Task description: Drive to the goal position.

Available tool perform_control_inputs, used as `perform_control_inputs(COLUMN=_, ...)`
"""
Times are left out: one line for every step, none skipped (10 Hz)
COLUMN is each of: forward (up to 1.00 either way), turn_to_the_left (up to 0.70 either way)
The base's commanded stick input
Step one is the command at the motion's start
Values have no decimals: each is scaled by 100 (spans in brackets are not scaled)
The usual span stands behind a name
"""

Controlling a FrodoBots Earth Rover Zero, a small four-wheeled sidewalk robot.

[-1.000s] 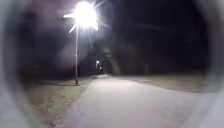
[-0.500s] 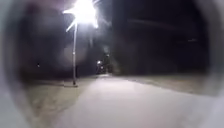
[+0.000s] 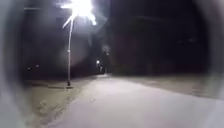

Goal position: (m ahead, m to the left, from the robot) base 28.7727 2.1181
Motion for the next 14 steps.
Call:
perform_control_inputs(forward=100, turn_to_the_left=27)
perform_control_inputs(forward=100, turn_to_the_left=19)
perform_control_inputs(forward=100, turn_to_the_left=1)
perform_control_inputs(forward=100, turn_to_the_left=0)
perform_control_inputs(forward=100, turn_to_the_left=0)
perform_control_inputs(forward=100, turn_to_the_left=0)
perform_control_inputs(forward=100, turn_to_the_left=0)
perform_control_inputs(forward=100, turn_to_the_left=0)
perform_control_inputs(forward=100, turn_to_the_left=0)
perform_control_inputs(forward=100, turn_to_the_left=0)
perform_control_inputs(forward=100, turn_to_the_left=0)
perform_control_inputs(forward=100, turn_to_the_left=0)
perform_control_inputs(forward=100, turn_to_the_left=0)
perform_control_inputs(forward=100, turn_to_the_left=0)
